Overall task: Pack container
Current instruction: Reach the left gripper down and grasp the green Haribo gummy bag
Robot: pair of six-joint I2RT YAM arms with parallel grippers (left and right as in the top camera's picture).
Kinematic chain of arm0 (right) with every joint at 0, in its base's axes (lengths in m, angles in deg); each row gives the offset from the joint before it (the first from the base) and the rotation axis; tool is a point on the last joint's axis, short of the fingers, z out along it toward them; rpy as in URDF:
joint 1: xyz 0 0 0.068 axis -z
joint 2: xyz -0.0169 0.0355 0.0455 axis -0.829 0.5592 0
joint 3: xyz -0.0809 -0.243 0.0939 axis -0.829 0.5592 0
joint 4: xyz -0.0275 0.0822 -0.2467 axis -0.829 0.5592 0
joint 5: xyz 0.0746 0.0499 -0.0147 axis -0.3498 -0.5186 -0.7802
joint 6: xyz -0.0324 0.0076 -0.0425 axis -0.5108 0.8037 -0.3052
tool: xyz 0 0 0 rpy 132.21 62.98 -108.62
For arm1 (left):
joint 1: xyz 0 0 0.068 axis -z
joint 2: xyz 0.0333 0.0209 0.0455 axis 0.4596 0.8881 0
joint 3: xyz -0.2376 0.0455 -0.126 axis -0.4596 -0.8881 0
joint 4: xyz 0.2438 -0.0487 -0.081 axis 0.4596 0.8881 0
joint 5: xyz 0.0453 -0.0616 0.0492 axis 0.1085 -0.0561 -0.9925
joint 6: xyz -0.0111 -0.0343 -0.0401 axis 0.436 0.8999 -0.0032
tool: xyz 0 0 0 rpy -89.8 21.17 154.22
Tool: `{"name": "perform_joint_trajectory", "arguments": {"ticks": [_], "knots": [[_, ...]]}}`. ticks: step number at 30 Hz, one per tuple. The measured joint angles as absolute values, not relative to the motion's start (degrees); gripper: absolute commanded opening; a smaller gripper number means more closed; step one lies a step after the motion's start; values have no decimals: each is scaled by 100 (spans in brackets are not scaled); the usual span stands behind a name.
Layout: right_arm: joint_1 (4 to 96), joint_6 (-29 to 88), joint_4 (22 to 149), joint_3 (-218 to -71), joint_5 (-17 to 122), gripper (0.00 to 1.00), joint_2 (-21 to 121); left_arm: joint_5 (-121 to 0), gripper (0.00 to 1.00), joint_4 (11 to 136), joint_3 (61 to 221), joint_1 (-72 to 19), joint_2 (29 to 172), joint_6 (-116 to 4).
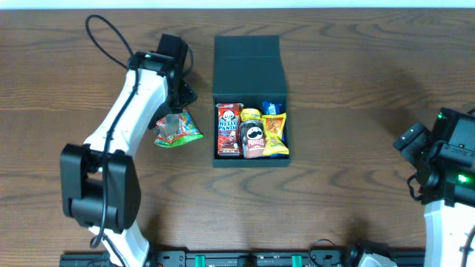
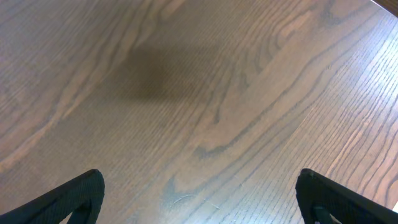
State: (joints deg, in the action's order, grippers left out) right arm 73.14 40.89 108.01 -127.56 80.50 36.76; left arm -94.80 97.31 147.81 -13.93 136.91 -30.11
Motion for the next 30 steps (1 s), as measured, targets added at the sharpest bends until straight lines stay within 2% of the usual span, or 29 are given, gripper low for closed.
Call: {"name": "perform_joint_trajectory", "arguments": {"ticks": [13,30], "knots": [[7314,4087,10801,-12756,8050,99,3676,-9266,95,9733,14781,-1380,14376,-3066],[7314,4087,10804,-12756,8050,99,3676,-9166,95,9152,14781,-1380,15036,-3070]]}}
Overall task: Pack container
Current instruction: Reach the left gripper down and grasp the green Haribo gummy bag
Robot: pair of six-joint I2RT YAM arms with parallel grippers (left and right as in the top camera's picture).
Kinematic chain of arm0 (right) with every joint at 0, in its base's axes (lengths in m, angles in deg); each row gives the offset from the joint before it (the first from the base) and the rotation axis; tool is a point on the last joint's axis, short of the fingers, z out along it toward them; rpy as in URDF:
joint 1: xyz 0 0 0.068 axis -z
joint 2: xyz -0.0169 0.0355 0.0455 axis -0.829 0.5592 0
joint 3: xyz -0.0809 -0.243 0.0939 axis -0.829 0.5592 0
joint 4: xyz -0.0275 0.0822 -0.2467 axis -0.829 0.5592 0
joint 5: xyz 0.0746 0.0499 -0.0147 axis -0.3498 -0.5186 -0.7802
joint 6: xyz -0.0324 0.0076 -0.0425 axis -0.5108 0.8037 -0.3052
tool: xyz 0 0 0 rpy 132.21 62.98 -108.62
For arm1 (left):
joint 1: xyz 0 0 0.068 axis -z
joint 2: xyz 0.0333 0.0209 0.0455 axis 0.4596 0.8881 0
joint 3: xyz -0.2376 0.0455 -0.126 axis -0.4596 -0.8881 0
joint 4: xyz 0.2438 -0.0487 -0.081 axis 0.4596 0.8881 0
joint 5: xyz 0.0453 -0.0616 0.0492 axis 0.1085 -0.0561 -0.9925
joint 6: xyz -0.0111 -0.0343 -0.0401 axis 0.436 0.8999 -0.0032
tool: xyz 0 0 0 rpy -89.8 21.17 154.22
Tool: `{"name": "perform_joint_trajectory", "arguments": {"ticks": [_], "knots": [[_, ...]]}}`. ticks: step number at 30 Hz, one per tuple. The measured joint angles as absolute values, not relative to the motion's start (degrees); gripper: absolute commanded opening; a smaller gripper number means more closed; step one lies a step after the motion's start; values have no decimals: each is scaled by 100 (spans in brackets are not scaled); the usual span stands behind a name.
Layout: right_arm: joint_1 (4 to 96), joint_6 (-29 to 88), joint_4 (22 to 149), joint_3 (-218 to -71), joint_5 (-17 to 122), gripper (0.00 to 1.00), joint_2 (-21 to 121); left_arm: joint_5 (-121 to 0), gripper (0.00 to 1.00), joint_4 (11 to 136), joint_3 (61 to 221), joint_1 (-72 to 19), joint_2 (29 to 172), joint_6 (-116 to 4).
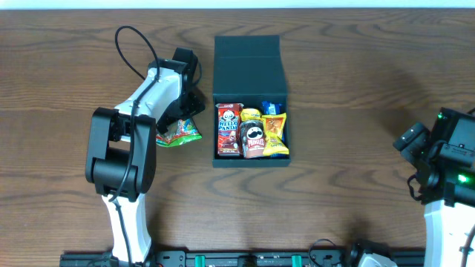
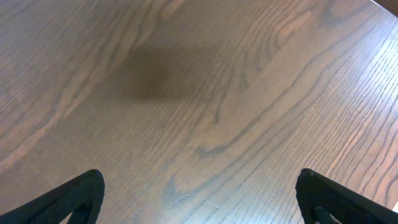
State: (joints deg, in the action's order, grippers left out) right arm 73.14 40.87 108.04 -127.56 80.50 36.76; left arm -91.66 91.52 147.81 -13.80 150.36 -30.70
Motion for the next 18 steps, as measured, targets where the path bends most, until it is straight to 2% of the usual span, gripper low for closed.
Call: {"name": "perform_joint_trajectory", "arguments": {"ticks": [1,2,3,4,7,8,13,18], "knots": [[7314,4089,10804,-12756,8050,99,3676,-9166,95,9150,14781,-1380,15040,-3070],[7314,4089,10801,-12756,8050,99,3676,-9166,100,9152,14781,-1380,15042,-3072],[7314,4087,10801,-12756,8050,99,3678,-9166,90,9152,14781,-1380,15044,-3096],[7314,4089,10801,-12756,8052,99,3676,-9166,85,9147,14781,-1380,15044,-3092],[7317,4089,10804,-12756,8052,99,3676,-9190,78,9160,14781,-1380,15047,-3286],[7314,4087,10801,-12756,8050,99,3676,-9207,73,9176,14781,-1380,15047,-3345],[7317,4089,10801,-12756,8050,99,3678,-9428,29,9327,14781,-1373,15053,-3634],[7314,4089,10801,-12756,8050,99,3678,-9598,22,9445,14781,-1365,15051,-3870]]}}
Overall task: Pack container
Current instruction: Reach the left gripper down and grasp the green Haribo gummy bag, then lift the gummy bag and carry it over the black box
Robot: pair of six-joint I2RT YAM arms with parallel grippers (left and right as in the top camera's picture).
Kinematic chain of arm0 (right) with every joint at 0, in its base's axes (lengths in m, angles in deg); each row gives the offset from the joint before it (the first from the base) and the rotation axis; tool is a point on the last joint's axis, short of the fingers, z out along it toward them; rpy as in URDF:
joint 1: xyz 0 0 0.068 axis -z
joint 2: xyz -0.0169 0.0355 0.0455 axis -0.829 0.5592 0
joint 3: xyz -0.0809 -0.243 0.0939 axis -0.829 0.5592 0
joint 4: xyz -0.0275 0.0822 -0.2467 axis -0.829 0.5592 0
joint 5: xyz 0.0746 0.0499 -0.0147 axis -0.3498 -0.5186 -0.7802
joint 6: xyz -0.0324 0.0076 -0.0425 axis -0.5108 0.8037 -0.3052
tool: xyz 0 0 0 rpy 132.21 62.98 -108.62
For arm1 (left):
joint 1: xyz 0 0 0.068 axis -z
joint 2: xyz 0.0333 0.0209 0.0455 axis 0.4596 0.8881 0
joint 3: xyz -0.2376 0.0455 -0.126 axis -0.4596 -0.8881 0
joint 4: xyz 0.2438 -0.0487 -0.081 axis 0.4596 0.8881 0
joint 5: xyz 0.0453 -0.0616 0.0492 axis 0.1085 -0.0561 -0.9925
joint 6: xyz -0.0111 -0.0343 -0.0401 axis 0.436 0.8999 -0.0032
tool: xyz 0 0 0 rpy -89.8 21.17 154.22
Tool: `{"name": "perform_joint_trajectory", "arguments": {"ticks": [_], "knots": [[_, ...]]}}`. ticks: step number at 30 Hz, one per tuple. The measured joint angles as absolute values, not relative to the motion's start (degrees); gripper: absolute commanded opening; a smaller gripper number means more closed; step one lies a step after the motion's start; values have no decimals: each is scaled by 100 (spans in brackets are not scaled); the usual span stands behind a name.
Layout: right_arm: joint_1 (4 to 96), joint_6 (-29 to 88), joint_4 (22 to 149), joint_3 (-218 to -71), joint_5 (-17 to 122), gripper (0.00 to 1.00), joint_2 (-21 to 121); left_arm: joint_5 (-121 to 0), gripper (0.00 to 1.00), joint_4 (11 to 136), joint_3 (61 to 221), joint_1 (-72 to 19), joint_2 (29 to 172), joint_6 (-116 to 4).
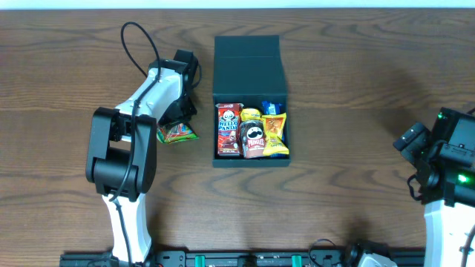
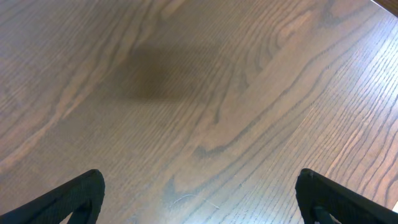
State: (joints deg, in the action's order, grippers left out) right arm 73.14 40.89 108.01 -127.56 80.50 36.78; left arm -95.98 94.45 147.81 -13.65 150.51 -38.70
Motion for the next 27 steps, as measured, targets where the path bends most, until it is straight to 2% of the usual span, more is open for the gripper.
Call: {"name": "perform_joint_trajectory", "arguments": {"ticks": [7,12,20,27], "knots": [[7314,4089,10801,-12756,8050,99,3678,-9662,24,9646,14685,-1286,14852,-4165],[7314,4089,10801,-12756,8050,99,3678,-9662,21,9853,14598,-947,14008,-4390],[7314,4089,10799,-12756,8050,99,3678,-9681,25,9886,14600,229,12592,-4613],[7314,4089,10801,-12754,8050,99,3681,-9651,24,9421,14598,1252,12546,-4624]]}}
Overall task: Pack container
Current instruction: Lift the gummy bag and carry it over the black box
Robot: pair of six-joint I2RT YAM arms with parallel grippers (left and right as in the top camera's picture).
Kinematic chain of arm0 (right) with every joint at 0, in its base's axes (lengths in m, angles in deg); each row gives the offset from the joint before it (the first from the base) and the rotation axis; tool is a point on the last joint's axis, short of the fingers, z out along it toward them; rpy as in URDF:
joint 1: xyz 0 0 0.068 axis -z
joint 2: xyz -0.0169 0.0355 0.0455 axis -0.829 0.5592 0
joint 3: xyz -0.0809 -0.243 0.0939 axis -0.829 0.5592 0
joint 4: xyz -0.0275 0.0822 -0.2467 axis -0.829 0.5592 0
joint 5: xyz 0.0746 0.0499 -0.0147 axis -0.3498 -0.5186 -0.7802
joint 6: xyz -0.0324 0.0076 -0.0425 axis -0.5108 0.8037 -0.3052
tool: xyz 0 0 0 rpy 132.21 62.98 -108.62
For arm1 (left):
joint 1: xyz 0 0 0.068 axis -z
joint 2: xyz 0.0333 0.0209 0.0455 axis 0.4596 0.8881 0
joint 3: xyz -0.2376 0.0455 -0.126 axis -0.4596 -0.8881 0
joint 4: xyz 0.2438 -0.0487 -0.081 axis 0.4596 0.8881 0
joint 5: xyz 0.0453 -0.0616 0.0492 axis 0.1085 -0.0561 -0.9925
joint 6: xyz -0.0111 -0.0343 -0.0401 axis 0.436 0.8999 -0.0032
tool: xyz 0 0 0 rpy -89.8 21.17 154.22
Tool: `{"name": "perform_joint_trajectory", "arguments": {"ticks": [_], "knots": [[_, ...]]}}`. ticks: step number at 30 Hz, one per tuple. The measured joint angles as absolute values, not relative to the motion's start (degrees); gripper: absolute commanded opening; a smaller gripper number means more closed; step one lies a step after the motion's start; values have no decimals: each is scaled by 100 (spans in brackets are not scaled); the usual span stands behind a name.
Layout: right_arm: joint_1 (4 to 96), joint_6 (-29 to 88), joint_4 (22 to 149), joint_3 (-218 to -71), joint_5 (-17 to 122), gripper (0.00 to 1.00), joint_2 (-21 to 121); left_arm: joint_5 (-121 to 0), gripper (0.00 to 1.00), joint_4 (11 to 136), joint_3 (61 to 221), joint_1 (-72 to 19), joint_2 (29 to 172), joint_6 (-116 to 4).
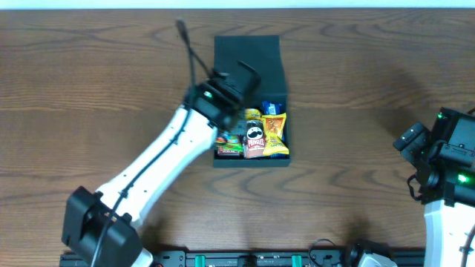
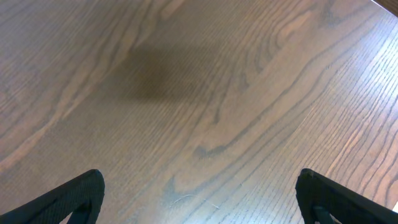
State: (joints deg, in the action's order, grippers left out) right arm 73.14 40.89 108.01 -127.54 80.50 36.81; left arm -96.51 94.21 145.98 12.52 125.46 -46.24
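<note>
The dark open box stands mid-table, its lid folded back. Inside are a Pringles can, a yellow-orange snack bag, a blue packet and other snacks. A green-and-red snack packet lies in the box's left part, under my left gripper. The left arm hides that gripper's fingers. My right gripper is open over bare wood at the table's right side, holding nothing.
The brown wooden table runs all around the box. The left arm stretches diagonally from the front left corner to the box. The right arm stands at the right edge.
The left arm has moved from the table left of the box to over the box. The green-and-red packet has left the table and now lies in the box's left part. The right arm is unchanged.
My left gripper was first above the green-and-red packet, which lay on the table left of the box. At the two following moments it sat lower and closer on the packet. Now both are at the box, with the packet inside. The right gripper stayed open and still.
</note>
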Motion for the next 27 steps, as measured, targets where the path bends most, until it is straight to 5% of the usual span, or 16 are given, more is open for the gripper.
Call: {"name": "perform_joint_trajectory", "arguments": {"ticks": [8,14,18,27], "knots": [[7317,4089,10801,-12752,8050,99,3681,-9662,25,9069,14598,1824,12964,-4556],[7314,4089,10801,-12752,8050,99,3678,-9677,36,9045,14598,1774,13479,-4388],[7314,4089,10801,-12749,8052,99,3681,-9793,69,8994,14598,1772,13556,-4226],[7314,4089,10801,-12749,8050,99,3681,-9922,64,8935,14598,1772,13536,-4062]]}}
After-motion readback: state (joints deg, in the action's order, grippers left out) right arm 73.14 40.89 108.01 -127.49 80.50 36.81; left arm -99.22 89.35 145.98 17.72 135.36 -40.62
